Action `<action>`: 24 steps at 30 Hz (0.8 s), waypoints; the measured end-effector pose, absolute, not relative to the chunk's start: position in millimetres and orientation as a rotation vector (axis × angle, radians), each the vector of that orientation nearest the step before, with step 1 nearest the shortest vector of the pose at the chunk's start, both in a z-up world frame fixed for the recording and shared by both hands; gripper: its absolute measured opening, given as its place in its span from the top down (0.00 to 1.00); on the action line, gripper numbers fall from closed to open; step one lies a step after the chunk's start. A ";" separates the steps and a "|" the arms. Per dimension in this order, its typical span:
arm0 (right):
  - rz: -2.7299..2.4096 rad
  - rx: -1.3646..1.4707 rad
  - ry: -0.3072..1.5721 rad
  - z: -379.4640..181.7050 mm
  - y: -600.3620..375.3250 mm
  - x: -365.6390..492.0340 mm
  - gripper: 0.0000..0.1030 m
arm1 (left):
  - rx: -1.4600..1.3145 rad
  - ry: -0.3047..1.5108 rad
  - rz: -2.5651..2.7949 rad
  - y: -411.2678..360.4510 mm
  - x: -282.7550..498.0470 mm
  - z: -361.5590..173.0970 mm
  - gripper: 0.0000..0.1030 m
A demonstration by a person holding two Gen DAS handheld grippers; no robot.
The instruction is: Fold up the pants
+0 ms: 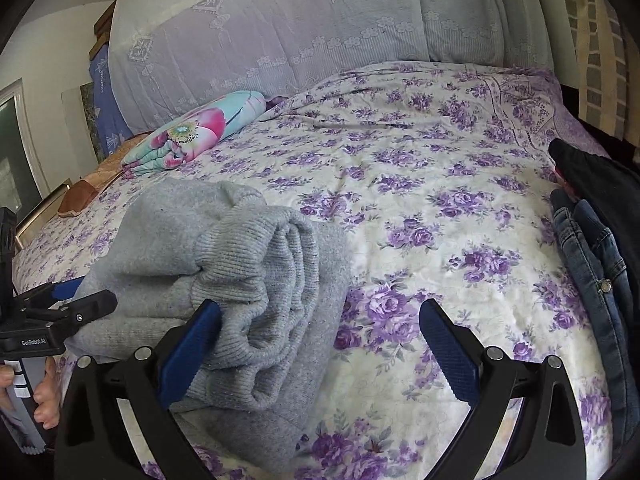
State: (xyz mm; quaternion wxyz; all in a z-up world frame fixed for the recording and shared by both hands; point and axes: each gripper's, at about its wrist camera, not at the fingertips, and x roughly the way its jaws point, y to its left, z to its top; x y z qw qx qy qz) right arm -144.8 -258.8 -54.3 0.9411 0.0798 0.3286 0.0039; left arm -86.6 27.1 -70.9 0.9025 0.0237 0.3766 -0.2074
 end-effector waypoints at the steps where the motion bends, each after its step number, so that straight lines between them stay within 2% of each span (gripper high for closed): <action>1: 0.001 0.154 0.668 -49.9 -256.3 -146.5 0.04 | 0.052 0.775 -0.425 27.9 -87.3 -70.5 0.04; 10: 0.070 -0.038 0.438 23.6 -207.6 -164.8 0.04 | 0.034 0.775 -0.424 32.7 -85.8 -73.4 0.04; 12: 0.105 -0.093 0.411 34.4 -190.2 -159.4 0.11 | 0.036 0.773 -0.424 32.8 -85.3 -74.0 0.04; 13: 0.122 -0.119 0.410 36.7 -181.1 -154.8 0.19 | 0.035 0.773 -0.424 32.8 -85.2 -74.0 0.04; 14: 0.141 -0.143 0.415 37.1 -172.6 -149.3 0.26 | 0.035 0.774 -0.425 32.8 -85.1 -74.0 0.04; 17: 0.181 -0.193 0.453 30.6 -153.3 -132.8 0.34 | 0.036 0.773 -0.424 32.5 -85.5 -74.1 0.04; 22: 0.142 -0.195 0.657 -13.3 -160.1 -91.5 0.33 | 0.042 0.772 -0.435 29.9 -85.1 -76.9 0.04; 24: 0.146 -0.155 0.731 -36.6 -175.1 -77.3 0.28 | 0.036 0.786 -0.450 28.5 -83.1 -81.1 0.04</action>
